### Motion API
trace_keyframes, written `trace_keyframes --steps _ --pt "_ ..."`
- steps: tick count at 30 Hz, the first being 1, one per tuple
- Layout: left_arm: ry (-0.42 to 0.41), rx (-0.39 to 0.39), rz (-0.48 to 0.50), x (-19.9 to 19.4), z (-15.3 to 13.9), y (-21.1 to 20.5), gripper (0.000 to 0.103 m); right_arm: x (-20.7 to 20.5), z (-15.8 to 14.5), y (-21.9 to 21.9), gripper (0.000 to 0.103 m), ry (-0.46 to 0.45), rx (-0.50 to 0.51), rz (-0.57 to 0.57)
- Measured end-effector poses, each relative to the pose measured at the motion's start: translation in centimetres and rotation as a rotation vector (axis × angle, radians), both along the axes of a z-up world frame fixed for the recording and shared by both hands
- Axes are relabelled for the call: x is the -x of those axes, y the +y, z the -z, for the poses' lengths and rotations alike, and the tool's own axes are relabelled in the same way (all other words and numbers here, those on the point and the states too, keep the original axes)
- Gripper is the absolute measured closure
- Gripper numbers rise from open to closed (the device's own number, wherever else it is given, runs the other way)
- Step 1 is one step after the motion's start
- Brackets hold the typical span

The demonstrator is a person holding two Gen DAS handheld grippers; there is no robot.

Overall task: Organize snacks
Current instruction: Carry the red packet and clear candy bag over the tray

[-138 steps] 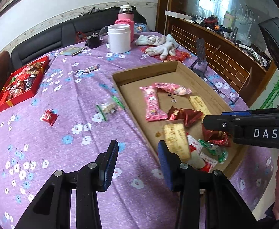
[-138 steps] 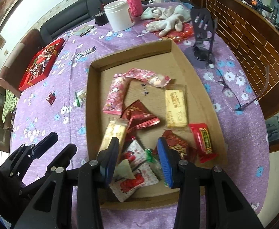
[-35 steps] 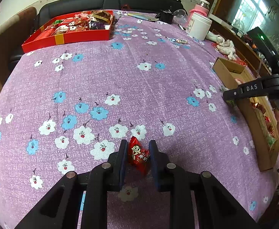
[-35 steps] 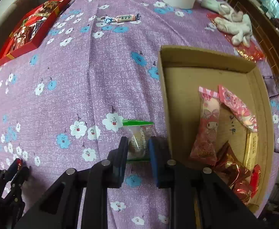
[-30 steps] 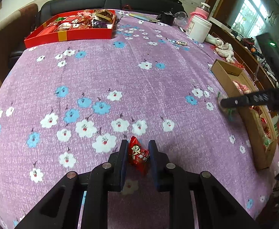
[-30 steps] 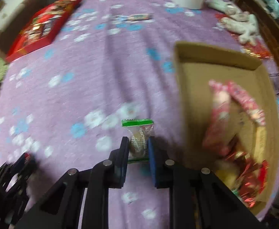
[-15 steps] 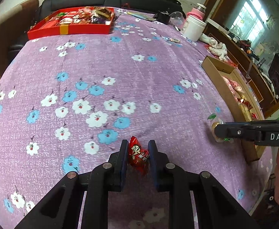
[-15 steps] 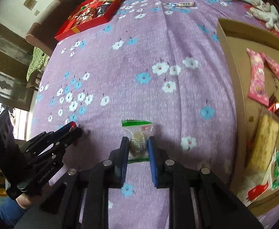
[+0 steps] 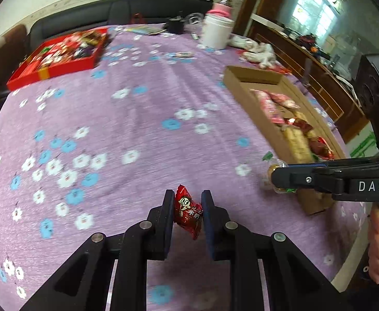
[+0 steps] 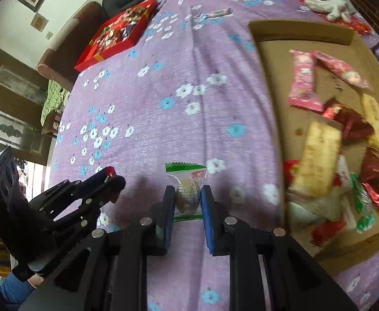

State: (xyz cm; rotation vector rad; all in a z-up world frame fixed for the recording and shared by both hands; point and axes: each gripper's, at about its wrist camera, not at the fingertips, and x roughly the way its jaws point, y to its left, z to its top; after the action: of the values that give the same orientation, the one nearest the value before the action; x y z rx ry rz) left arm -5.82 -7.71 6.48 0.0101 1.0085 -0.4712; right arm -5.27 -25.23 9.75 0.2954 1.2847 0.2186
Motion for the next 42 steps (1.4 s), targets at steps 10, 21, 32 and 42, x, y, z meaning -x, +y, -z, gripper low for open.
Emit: trace_keyframes --steps 10,21,32,42 --pt "-0.041 -0.005 0.089 1.3 -2.1 -7.1 0.083 2.4 -1.9 -7.9 0.084 -0.042 -0.013 0.108" --pt "-0.061 -0.011 0.2 2.2 -2.9 -14.6 0.083 4.0 -1.3 -14.8 0.083 -0.025 -0.008 0.219" --pt "-0.047 -0.07 0.297 1.6 -0.4 -21.6 0.083 4.4 -0.1 -18.2 0.083 0.001 0.002 0.25" --pt "-0.057 -0.118 0.286 0.0 1.2 -23.7 0.083 2.6 0.3 -19.3 0.084 -0.016 0.009 0.239"
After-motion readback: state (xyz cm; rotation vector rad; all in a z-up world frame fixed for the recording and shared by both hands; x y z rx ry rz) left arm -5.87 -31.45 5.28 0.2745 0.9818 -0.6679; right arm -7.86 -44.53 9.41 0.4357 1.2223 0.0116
